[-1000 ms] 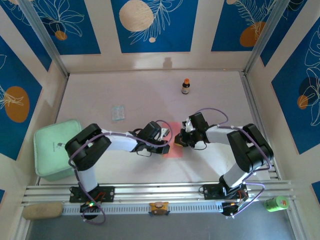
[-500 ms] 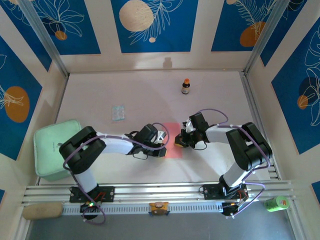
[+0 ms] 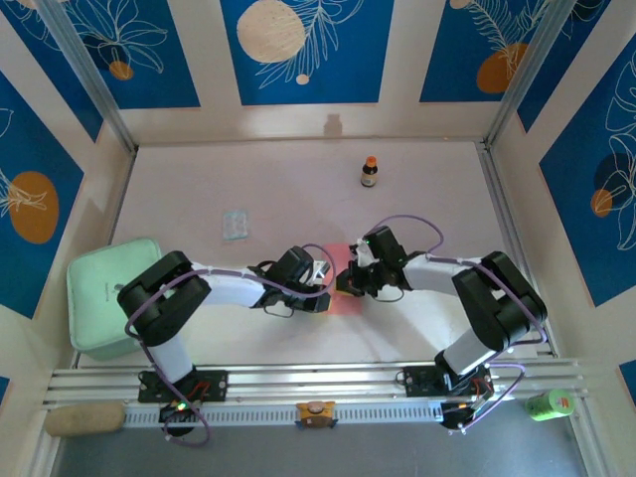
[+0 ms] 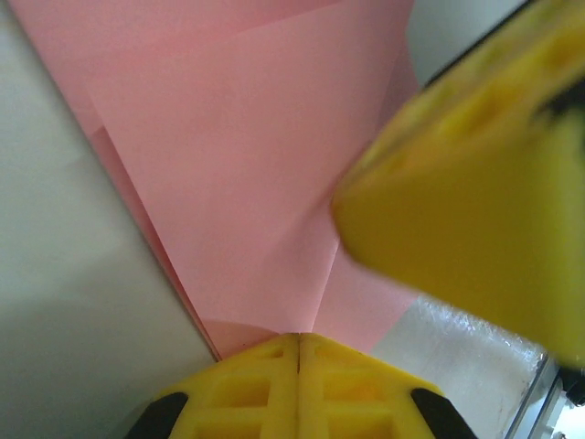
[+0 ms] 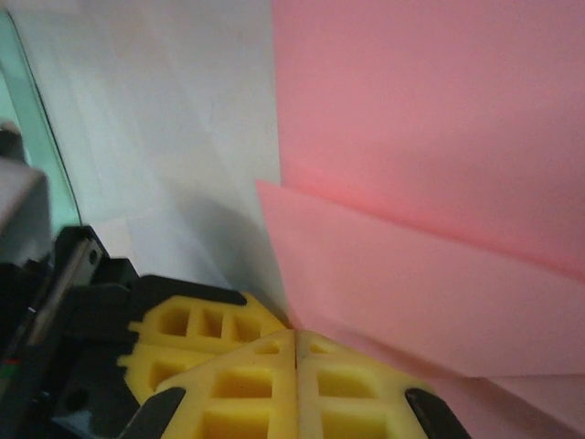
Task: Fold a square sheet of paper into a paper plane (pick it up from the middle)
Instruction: Fold the triangle a second time at the center of the table.
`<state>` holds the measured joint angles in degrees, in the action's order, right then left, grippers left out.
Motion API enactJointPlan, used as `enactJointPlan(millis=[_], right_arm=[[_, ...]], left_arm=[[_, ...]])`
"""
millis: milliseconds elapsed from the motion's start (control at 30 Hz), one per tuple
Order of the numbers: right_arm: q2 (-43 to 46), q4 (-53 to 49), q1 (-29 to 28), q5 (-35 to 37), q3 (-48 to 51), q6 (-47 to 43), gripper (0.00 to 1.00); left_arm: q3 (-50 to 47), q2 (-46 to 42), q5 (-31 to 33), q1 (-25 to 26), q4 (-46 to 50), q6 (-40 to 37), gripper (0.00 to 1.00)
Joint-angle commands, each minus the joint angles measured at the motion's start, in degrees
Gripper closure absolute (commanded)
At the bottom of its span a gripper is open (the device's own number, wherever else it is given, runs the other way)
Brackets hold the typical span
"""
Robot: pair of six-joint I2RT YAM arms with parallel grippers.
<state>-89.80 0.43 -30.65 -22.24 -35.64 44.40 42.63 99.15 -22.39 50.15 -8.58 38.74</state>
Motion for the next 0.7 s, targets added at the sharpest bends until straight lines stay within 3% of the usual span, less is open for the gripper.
enactJointPlan(millis=[0, 667], right_arm=[[-2.7, 0.5, -1.1, 2.0, 1.9, 1.4, 1.0], [-2.1, -2.2, 9.6, 5.0, 0.6, -2.3, 1.0]], left_arm=[[-1.9, 0.7, 1.4, 0.5, 5.9, 0.5, 1.0], [-2.2, 2.4, 0.8, 0.6, 5.0, 0.6, 1.0]])
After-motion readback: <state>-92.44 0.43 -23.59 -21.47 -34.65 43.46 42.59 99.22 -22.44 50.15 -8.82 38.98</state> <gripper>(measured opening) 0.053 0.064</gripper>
